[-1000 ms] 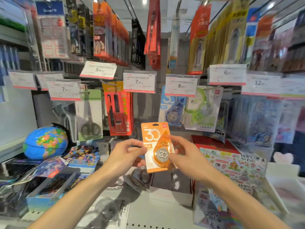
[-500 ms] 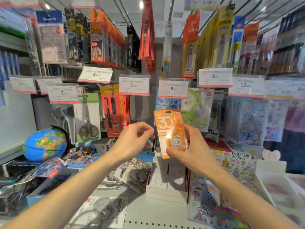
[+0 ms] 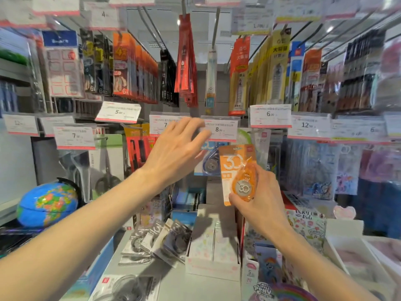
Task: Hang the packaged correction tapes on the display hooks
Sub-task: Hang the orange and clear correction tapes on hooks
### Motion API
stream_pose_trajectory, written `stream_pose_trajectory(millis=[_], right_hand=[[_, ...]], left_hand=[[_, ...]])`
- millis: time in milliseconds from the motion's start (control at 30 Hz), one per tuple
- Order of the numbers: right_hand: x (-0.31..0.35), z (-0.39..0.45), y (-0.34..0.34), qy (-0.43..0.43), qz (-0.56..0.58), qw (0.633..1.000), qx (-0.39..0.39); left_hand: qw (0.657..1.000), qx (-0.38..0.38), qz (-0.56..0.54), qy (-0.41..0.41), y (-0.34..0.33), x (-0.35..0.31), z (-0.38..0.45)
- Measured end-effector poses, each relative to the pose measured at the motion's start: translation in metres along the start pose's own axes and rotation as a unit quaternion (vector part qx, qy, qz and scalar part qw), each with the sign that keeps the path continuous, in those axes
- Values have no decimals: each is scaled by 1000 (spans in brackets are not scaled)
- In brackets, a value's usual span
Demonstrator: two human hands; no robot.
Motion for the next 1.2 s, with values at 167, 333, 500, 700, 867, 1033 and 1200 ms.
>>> stream_pose_trajectory(millis=[167,333,500,700,867,1033,1200], right_hand=[[-4,0,2,4,-4,1000,-5],[-7,2,5,22,-7,1000,-6],[5,10,-3,52,-12,999,-11],[26,28,-15,71,2,997,-10],[36,35,-23,58,-7,998,-13],[37,37,-31,34,-15,999,9],[34,40,-39,7,-33,999,17]], left_hand=[[998,62,8,-3,-13,13,24],[998,30,-22,-44,-7,28,24],[991,6,-127,44,-1,40,27],[988,16,-139,57,3,42,27],[988,33,-138,60,4,41,25],[987,42,-142,63,5,41,24],[987,40,-144,63,5,40,24]])
Point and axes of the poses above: each hand's wrist, its own z-axis towards the middle knuckle, its own y-axis out of the back of the hand, x = y × z, the point moved 3 cm from there along z, towards the middle knuckle, and after that the axes turned 10 degrees about z, right-handed, at the moved point
